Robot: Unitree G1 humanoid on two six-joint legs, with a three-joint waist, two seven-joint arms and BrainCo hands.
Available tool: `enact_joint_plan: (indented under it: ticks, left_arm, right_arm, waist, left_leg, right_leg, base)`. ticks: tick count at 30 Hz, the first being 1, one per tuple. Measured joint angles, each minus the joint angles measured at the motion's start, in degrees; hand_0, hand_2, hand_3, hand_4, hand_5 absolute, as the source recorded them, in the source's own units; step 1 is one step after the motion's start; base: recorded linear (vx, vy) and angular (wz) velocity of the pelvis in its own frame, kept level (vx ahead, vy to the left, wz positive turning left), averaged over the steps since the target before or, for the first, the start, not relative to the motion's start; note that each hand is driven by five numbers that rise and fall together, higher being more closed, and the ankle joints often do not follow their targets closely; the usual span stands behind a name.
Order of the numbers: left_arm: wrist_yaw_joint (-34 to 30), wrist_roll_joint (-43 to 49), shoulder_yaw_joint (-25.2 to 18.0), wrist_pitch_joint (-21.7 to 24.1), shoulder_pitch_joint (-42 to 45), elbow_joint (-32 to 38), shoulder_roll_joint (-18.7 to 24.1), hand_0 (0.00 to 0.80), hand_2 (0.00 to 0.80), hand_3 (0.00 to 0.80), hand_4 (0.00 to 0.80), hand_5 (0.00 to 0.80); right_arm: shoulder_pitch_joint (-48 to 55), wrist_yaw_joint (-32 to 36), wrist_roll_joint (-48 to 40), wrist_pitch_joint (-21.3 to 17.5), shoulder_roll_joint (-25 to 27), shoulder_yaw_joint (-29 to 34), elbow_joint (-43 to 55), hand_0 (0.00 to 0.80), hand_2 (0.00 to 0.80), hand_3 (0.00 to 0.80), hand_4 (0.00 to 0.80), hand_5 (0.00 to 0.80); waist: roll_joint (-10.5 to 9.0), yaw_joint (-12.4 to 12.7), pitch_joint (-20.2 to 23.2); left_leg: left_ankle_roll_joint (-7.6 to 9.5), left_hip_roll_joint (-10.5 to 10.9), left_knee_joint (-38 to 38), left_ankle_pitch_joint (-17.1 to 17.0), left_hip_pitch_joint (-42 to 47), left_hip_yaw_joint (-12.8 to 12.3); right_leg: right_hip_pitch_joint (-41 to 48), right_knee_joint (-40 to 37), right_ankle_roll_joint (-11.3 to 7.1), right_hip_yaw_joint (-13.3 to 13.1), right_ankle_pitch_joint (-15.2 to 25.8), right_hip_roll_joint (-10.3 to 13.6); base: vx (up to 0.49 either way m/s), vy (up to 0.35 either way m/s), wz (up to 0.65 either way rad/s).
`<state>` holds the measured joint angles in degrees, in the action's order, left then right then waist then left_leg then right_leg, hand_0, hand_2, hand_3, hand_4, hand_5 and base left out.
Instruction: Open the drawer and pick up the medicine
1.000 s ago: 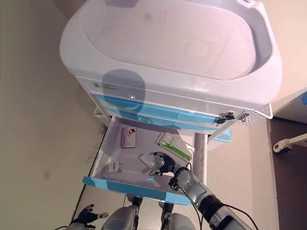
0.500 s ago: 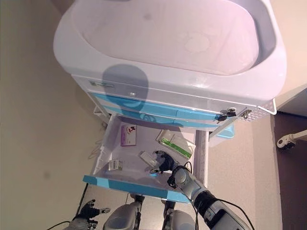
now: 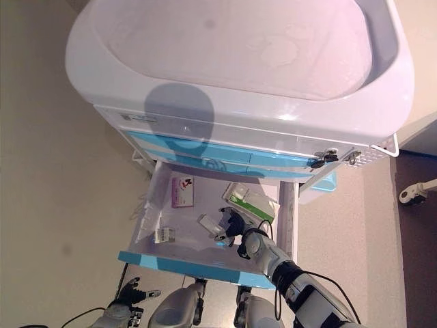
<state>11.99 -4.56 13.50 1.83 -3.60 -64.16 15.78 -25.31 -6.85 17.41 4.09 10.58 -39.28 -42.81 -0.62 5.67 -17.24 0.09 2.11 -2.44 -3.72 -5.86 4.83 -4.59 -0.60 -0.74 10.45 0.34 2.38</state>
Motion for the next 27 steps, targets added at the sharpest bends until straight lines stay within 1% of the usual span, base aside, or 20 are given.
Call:
enact_joint_plan:
  ticks: [1,2,3,4,5,7,10,12,14,19,20,22,24,25,26,27]
  left_arm:
    - [0.09,-0.17,0.0,0.0,-0.04,0.03,-0.05,0.0,0.0,0.0,0.0,0.0]
    - [0.19,-0.35,0.01,0.0,-0.07,0.05,-0.09,0.0,0.0,0.0,0.0,0.0]
    - [0.39,-0.79,0.01,0.01,-0.13,0.09,-0.1,0.0,0.0,0.0,0.0,0.0]
    - [0.45,-0.79,0.01,0.0,-0.2,0.08,-0.1,0.0,0.0,0.0,0.0,0.0]
    - [0.49,-0.86,0.01,-0.04,-0.28,-0.01,-0.22,0.0,0.0,0.0,0.0,0.0]
    - [0.5,-0.92,0.0,-0.03,-0.45,-0.09,-0.38,0.0,0.0,0.0,0.0,0.0]
    - [0.53,-1.2,0.01,-0.02,-0.98,-0.09,-0.89,0.0,0.0,0.0,0.0,0.0]
    - [0.55,-1.2,0.01,-0.03,-1.08,-0.13,-1.16,0.0,0.0,0.0,0.0,0.0]
    - [0.55,-1.21,0.01,-0.03,-1.18,-0.15,-1.16,0.0,0.0,0.0,0.0,0.0]
    - [0.57,-1.21,0.01,-0.01,-1.33,-0.44,-1.17,0.0,0.0,0.0,0.0,0.0]
    - [0.57,-1.21,0.01,-0.02,-1.32,-0.51,-1.18,0.0,0.0,0.0,0.0,0.0]
    - [0.59,-1.21,0.01,-0.02,-1.32,-0.63,-1.18,0.0,0.0,0.0,0.0,0.0]
    - [0.61,-1.21,0.01,-0.01,-1.33,-0.7,-1.18,0.0,0.0,0.0,0.0,0.0]
    - [0.67,-1.21,0.01,-0.02,-1.33,-0.72,-1.18,0.0,0.0,0.0,0.0,0.0]
    - [0.74,-1.21,0.01,-0.02,-1.33,-0.72,-1.18,0.0,0.0,0.0,0.0,0.0]
    - [0.92,-1.21,0.01,-0.02,-1.33,-0.73,-1.18,0.0,0.0,0.0,0.0,0.0]
  right_arm:
    - [-0.09,-0.06,0.33,0.04,-0.13,0.0,-0.02,0.245,0.245,0.245,0.245,0.245]
    - [-0.3,0.07,0.64,0.07,-0.23,-0.1,-0.02,0.314,0.314,0.314,0.314,0.314]
    - [-0.52,0.5,0.68,0.0,-0.39,-0.61,0.04,0.42,0.42,0.42,0.42,0.42]
    - [-0.63,0.89,0.67,-0.3,-0.45,-1.0,0.24,0.433,0.433,0.433,0.433,0.433]
    - [-0.54,1.46,0.67,-0.49,-0.81,-2.34,1.01,0.474,0.474,0.474,0.474,0.474]
    - [-0.76,1.36,1.08,-0.23,-1.57,-2.64,0.92,0.521,0.521,0.521,0.521,0.521]
    - [-0.92,1.7,1.64,0.08,-1.68,-4.43,0.22,0.536,0.536,0.536,0.536,0.536]
    - [-0.72,1.87,1.7,0.06,-1.94,-5.57,-0.14,0.577,0.577,0.577,0.577,0.577]
    - [-0.75,2.24,1.75,0.05,-2.05,-5.79,-0.13,0.577,0.577,0.577,0.577,0.577]
    - [-0.89,2.6,2.66,0.04,-2.14,-5.99,-0.13,0.612,0.612,0.612,0.612,0.612]
    - [-0.93,2.6,2.73,0.03,-2.15,-6.14,-0.13,0.643,0.643,0.643,0.643,0.643]
    - [-0.99,2.6,2.74,0.01,-2.22,-6.41,-0.13,0.675,0.675,0.675,0.675,0.675]
    - [-0.97,2.68,2.9,0.01,-2.28,-6.46,-0.14,0.678,0.678,0.678,0.678,0.678]
    - [-0.98,2.69,3.03,0.01,-2.29,-6.5,-0.13,0.696,0.696,0.696,0.696,0.696]
    - [-1.01,2.69,3.36,0.0,-2.32,-6.57,-0.13,0.734,0.734,0.734,0.734,0.734]
    - [-1.25,2.69,3.51,0.0,-2.32,-6.95,-0.13,0.747,0.747,0.747,0.747,0.747]
  waist:
    - [0.0,-0.01,0.0]
    - [0.0,-0.01,0.0]
    - [0.0,-0.02,0.0]
    - [-0.01,-0.09,0.0]
    - [0.01,-0.12,-0.01]
    - [0.15,-0.06,-0.11]
    - [0.53,0.06,-0.73]
    - [0.67,0.01,-0.95]
    - [0.64,0.01,-0.97]
    - [0.62,0.02,-0.97]
    - [0.62,0.02,-0.98]
    - [0.61,0.03,-0.98]
    - [0.55,0.01,-1.01]
    - [0.5,0.01,-1.04]
    - [0.42,0.01,-1.09]
    - [0.29,0.01,-1.16]
  left_leg:
    - [0.0,0.0,0.0,0.0,-0.05,-0.01]
    - [0.0,-0.02,0.01,0.0,-0.13,-0.01]
    - [0.0,-0.05,0.1,0.0,-0.55,-0.02]
    - [0.0,-0.07,0.21,-0.01,-0.86,-0.01]
    - [0.03,-0.11,0.26,-0.03,-1.02,-0.01]
    - [0.02,-0.12,0.26,-0.02,-1.01,-0.01]
    - [0.09,-0.02,0.29,-0.07,-1.02,-0.01]
    - [0.11,0.04,0.27,-0.08,-1.02,-0.01]
    - [0.11,0.04,0.26,-0.08,-1.02,-0.02]
    - [0.12,0.02,0.27,-0.09,-1.02,0.01]
    - [0.11,0.02,0.29,-0.09,-1.02,0.01]
    - [0.11,0.01,0.31,-0.09,-1.02,0.03]
    - [0.11,0.0,0.32,-0.09,-1.02,0.03]
    - [0.11,0.0,0.33,-0.09,-1.02,0.02]
    - [0.11,-0.01,0.34,-0.09,-1.02,0.02]
    - [0.11,-0.02,0.37,-0.09,-1.02,0.02]
  right_leg:
    - [-0.06,0.01,0.0,-0.03,0.0,0.0]
    - [-0.17,0.06,0.0,-0.09,0.0,-0.01]
    - [-0.61,0.28,0.01,-0.11,0.0,-0.02]
    - [-0.96,0.45,0.02,-0.13,0.0,-0.04]
    - [-1.17,0.52,0.03,-0.24,0.01,-0.07]
    - [-1.21,0.62,0.03,-0.29,0.0,-0.09]
    - [-1.23,0.77,0.03,-0.3,0.0,0.01]
    - [-1.27,0.79,0.03,-0.33,0.0,0.08]
    - [-1.26,0.79,0.02,-0.35,0.0,0.07]
    - [-1.21,0.79,0.02,-0.37,0.0,0.03]
    - [-1.2,0.79,0.03,-0.37,0.0,0.02]
    - [-1.17,0.79,0.02,-0.37,0.0,0.01]
    - [-1.16,0.79,0.03,-0.37,0.0,0.0]
    - [-1.15,0.79,0.03,-0.37,0.0,-0.01]
    - [-1.14,0.79,0.03,-0.37,0.0,-0.02]
    - [-1.11,0.79,0.03,-0.37,0.0,-0.03]
  base:
    - [0.0,0.0,0.0]
    - [0.0,0.0,0.0]
    - [0.0,0.0,0.0]
    - [0.0,0.0,0.0]
    - [-0.001,0.01,-0.03]
    - [0.0,0.0,0.0]
    - [0.0,0.0,0.0]
    - [0.0,0.0,0.0]
    - [0.0,0.0,0.0]
    - [0.0,0.0,0.0]
    - [0.0,0.0,0.0]
    - [0.0,0.0,0.0]
    - [0.0,0.0,0.0]
    - [0.0,0.0,0.0]
    - [0.0,0.0,0.0]
    - [0.0,0.0,0.0]
